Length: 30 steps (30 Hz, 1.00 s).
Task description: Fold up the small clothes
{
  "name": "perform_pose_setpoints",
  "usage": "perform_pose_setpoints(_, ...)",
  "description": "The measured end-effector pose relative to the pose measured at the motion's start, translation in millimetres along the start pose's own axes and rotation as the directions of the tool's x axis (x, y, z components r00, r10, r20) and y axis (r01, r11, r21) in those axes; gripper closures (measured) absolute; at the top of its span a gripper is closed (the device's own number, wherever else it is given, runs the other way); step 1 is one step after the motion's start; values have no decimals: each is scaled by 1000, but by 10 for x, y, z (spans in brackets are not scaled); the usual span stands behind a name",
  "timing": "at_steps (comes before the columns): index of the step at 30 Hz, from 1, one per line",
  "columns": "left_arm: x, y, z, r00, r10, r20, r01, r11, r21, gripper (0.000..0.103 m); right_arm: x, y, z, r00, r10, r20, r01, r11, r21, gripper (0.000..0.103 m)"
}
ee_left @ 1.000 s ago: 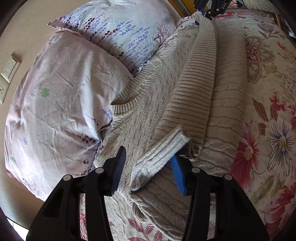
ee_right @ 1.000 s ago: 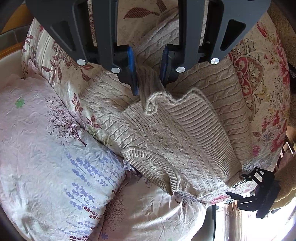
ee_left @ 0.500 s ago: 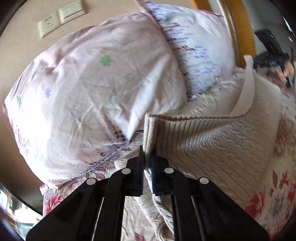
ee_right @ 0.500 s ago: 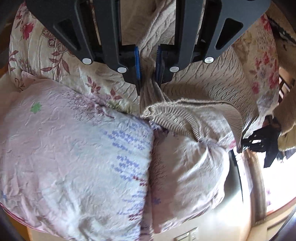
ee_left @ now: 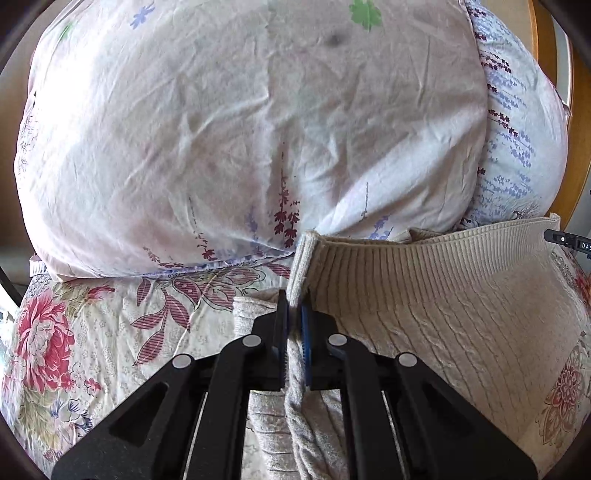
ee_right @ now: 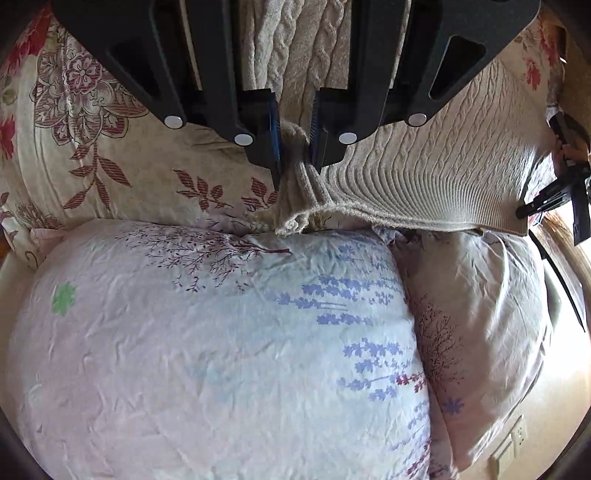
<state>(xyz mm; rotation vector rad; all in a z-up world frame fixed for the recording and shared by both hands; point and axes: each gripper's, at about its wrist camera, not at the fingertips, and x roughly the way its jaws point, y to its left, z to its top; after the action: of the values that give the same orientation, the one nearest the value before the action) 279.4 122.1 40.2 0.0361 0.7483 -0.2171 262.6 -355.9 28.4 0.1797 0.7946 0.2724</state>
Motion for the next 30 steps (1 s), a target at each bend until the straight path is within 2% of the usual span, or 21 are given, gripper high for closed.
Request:
perform_pose_setpoints(4,147,-69,43,999,24,-37,-23,1000,18,97,50,-41,-56,1000,-13,-25,15,998,68,90)
perform_pose_setpoints(8,225,-144,116,997,52,-55,-50,998,38,97,-29,-55,-43,1000,-10,-8,11,989,149,90)
perform_pose_setpoints(10,350,-216,183,995,71,-75,-68,997,42,96,0,-78,-5,999,-46,-20,49,983,175,89)
perform_pose_setpoints(13,448,-262,223,987,129,-92,-124,991,58,84,168,-84,10,991,-105,-84,119,977,176,85)
perform_pose_setpoints(14,397,-269,223,987,146,-75,-142,988,54,66,157,-82,-4,989,-122,-85,135,976,171,76)
perform_pose_setpoints(15,313,-276,214,987,157,-43,-155,987,45,40,106,-83,-31,989,-127,-73,137,977,166,63)
perform_pose_setpoints(17,23,-177,146,984,176,29,-177,984,17,19,-81,-107,-113,990,-134,-35,138,978,155,55)
perform_pose_setpoints(19,-239,-63,57,990,131,53,-130,991,-19,19,-296,-188,-233,993,-119,-14,119,979,167,55)
perform_pose_setpoints(22,-564,148,-189,998,40,43,-36,996,-82,20,-550,-341,-461,999,-54,-1,53,974,222,56)
perform_pose_setpoints(24,-729,195,-355,999,-17,28,20,992,-122,31,-654,-409,-610,1000,-3,4,2,969,249,57)
perform_pose_setpoints(25,-833,216,-463,999,-49,23,52,989,-141,33,-691,-416,-684,1000,6,4,-7,967,256,57)
perform_pose_setpoints(27,-932,212,-661,996,-86,21,88,981,-173,35,-731,-402,-822,1000,13,-2,-12,966,259,57)
perform_pose_setpoints(30,-999,178,-858,995,-102,11,103,979,-179,36,-777,-406,-966,1000,16,-16,-11,963,271,57)
